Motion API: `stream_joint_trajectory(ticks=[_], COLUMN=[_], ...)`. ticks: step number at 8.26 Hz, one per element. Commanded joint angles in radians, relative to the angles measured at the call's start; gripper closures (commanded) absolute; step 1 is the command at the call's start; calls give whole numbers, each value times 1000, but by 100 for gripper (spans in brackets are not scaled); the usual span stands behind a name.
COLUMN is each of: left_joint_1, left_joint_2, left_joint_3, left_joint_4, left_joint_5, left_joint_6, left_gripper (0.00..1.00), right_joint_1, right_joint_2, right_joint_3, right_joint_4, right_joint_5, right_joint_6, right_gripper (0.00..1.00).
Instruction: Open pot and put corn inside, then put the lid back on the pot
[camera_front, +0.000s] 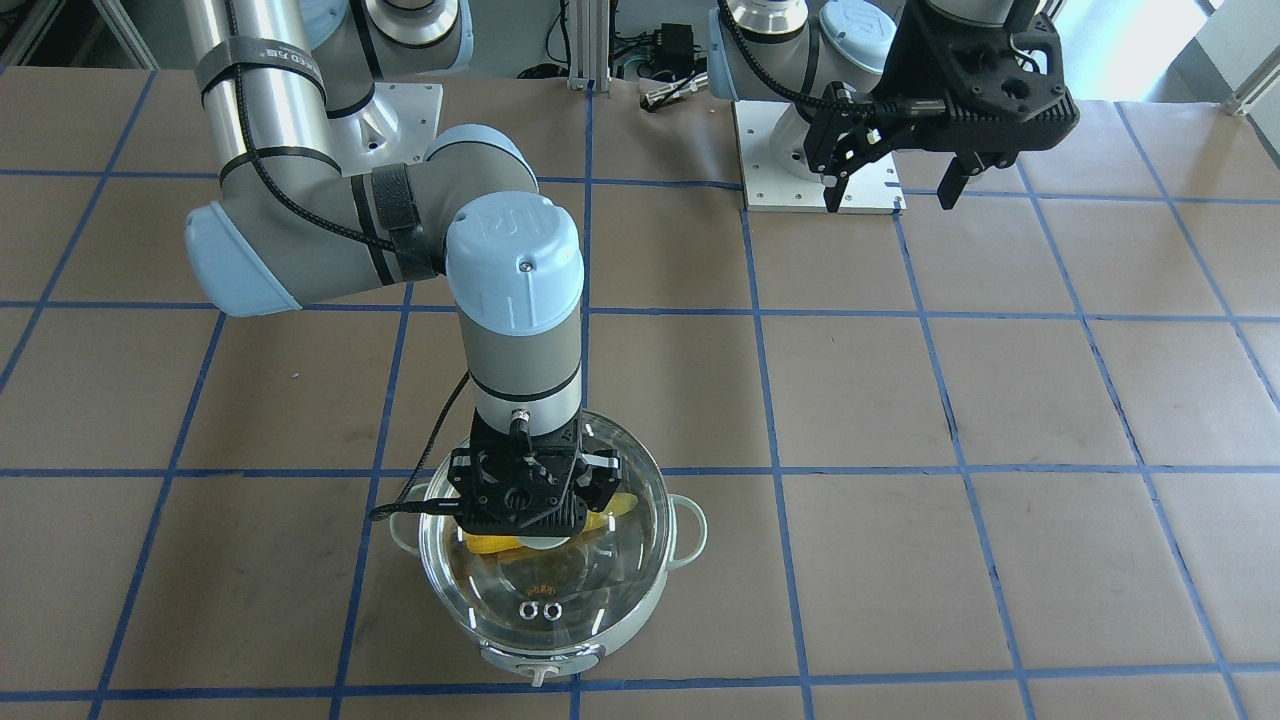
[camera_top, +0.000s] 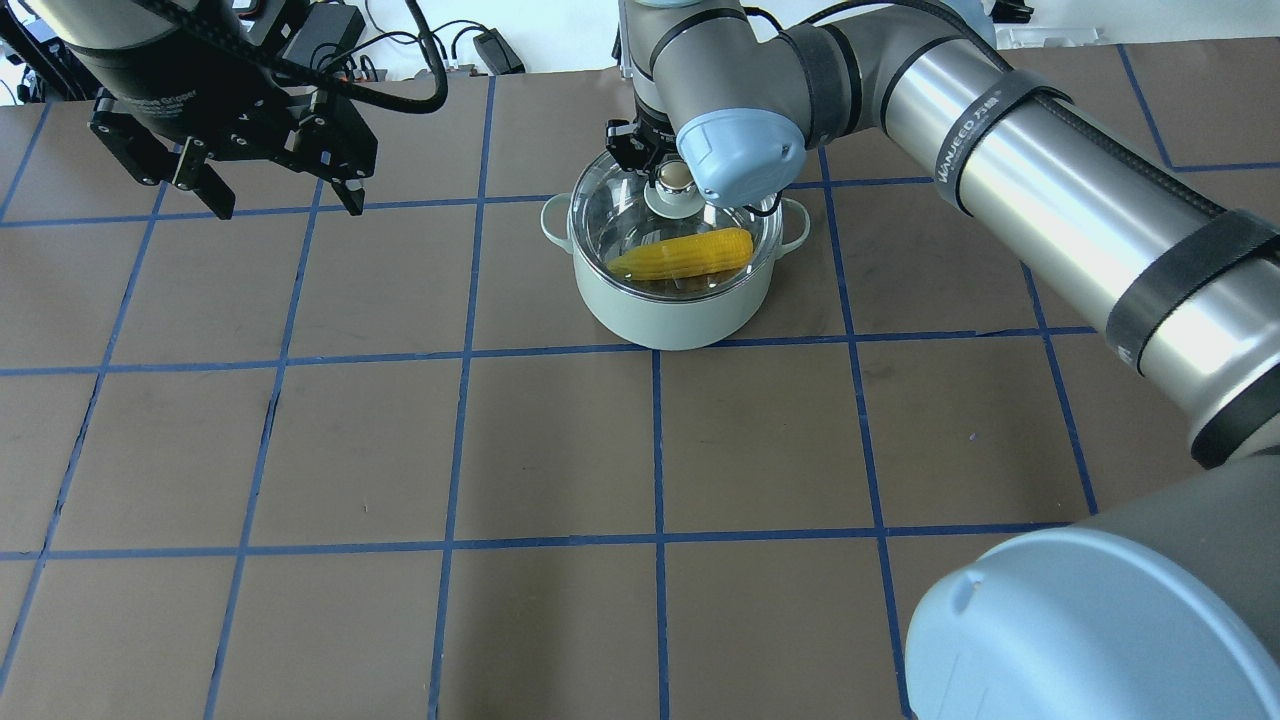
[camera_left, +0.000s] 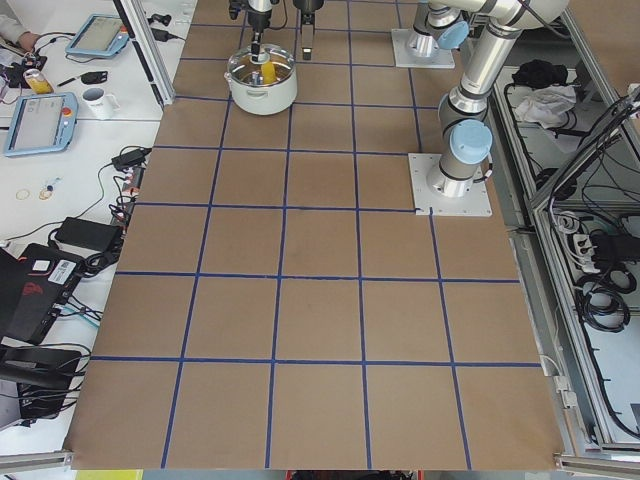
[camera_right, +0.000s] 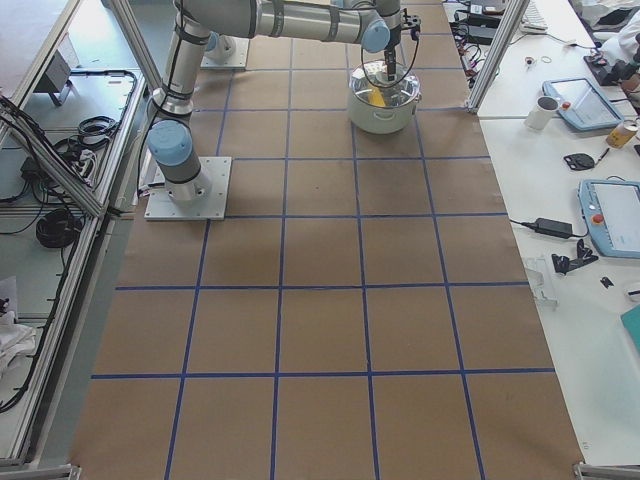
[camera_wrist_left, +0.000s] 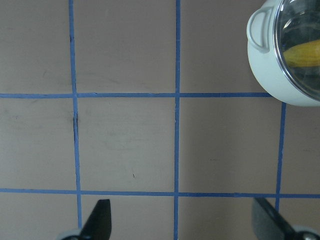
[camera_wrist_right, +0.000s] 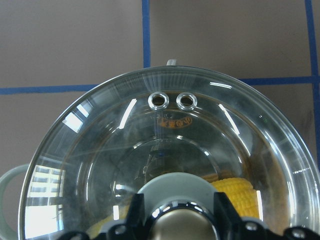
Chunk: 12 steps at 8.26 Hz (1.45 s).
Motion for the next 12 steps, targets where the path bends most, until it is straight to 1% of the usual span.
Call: stream_joint_trajectory(ticks=[1,2,3,7,8,10,12], left_joint_1=[0,0,0,0,0,0,0], left_joint_2=[13,12,12,12,10,10,12], left_joint_3=[0,-6,-6,-8,-8,-8,-8], left_joint_4=[-3,-3,-3,-3,-3,-3,-2], left_joint_5=[-8,-8,-8,-8,-8,-8,-5], left_joint_6=[33,33,33,33,33,33,31], left_gripper=[0,0,0,0,0,0,0], right_joint_1=[0,0,0,0,0,0,-2], right_joint_2=[0,0,0,0,0,-12,-78], right_joint_3=[6,14,15,15,15,6,15], right_joint_4=[0,-1,-1,-3,-12,-14,15], right_joint_5=[-1,-3,-12,-12,-6,0,3], right_joint_6=[2,5,5,12,14,34,29], right_gripper=[78,64,57,25,0,0,0])
